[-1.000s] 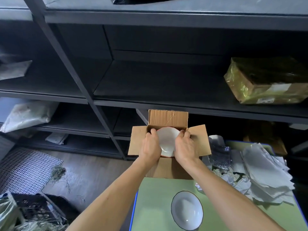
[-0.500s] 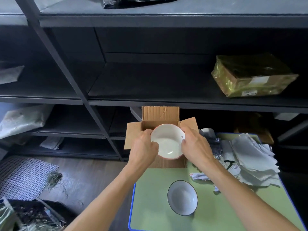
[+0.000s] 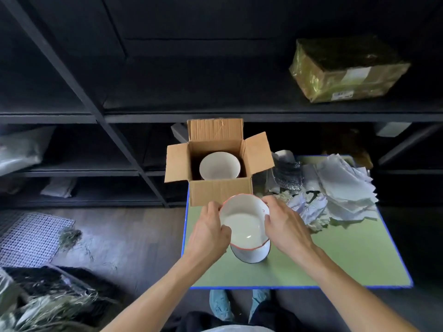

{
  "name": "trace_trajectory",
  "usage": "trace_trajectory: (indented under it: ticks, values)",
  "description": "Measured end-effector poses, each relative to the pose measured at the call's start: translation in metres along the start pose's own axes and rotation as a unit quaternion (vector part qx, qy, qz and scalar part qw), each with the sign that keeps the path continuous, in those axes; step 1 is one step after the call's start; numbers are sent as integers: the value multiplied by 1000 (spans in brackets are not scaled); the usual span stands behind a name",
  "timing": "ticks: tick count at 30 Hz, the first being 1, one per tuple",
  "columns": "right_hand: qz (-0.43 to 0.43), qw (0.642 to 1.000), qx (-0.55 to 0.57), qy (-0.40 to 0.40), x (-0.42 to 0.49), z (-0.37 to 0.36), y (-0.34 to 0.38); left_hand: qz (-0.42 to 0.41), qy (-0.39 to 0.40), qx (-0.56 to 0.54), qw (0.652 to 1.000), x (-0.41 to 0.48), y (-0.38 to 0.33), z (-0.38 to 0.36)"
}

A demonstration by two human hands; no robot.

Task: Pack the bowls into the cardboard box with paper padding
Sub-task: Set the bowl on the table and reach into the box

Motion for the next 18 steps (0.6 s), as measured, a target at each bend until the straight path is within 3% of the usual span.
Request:
trace_trajectory:
  ticks: [18]
  values:
    - [-15, 998, -23, 56, -15, -58, -39, 36, 57, 35, 997, 8, 35, -65]
Point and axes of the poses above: each hand's wrist, its own x-axis towards the middle knuckle, its own z-axis out of the back of the hand, y = z × x, the point moved 8 cm from there along x, towards the middle knuckle, and after that the axes turned 3 degrees about y, right-handed, at the moved point
